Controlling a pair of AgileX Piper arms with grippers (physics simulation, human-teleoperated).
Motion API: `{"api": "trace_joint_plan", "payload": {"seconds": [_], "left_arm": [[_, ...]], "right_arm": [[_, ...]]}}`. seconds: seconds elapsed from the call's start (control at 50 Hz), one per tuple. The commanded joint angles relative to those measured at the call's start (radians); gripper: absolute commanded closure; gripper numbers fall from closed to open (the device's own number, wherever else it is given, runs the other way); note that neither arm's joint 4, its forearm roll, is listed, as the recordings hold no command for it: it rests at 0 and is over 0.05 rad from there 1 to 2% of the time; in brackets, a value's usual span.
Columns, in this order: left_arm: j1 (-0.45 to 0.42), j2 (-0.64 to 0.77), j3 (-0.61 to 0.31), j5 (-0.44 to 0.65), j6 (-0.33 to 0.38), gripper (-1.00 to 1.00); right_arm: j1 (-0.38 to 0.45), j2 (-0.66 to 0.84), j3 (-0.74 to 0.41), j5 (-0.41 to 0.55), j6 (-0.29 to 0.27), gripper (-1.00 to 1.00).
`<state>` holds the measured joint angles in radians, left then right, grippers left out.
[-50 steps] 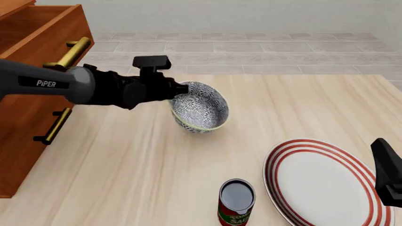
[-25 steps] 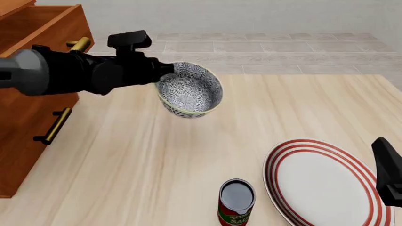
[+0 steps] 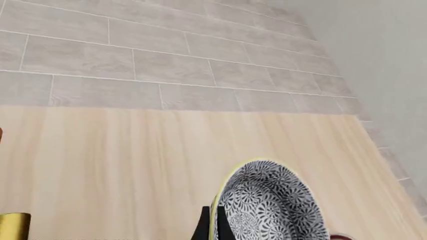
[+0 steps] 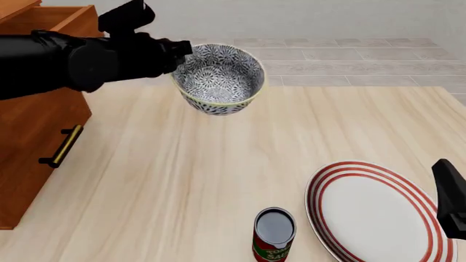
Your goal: Put the bowl on top of the cabinet.
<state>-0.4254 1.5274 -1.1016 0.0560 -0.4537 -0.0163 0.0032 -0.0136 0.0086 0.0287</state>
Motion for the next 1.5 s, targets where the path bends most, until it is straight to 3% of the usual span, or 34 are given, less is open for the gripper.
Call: {"api": "trace_joint_plan", "payload": {"seconds": [0.02, 0.56, 0.72, 1.02, 1.5], "left_arm": [[0.001, -0.048, -0.031, 0.045, -0.053, 1.0], [0.037, -0.104, -0.117, 0.198, -0.153, 1.0], [0.105, -0.12, -0.155, 0.282, -0.155, 1.0], [0.143, -0.145, -0.231, 0.382, -0.109, 1.0], [0.195, -0.191, -0.296, 0.482, -0.111, 1.0]], "right_arm": [[-0.001, -0.001, 0.001, -0.002, 0.004, -1.0], [-0.002, -0.002, -0.002, -0.004, 0.009, -1.0], [-0.002, -0.003, -0.003, -0.005, 0.008, -1.0], [-0.001, -0.003, 0.0, -0.009, 0.005, -1.0], [0.004, -0.003, 0.002, -0.008, 0.001, -1.0]]}}
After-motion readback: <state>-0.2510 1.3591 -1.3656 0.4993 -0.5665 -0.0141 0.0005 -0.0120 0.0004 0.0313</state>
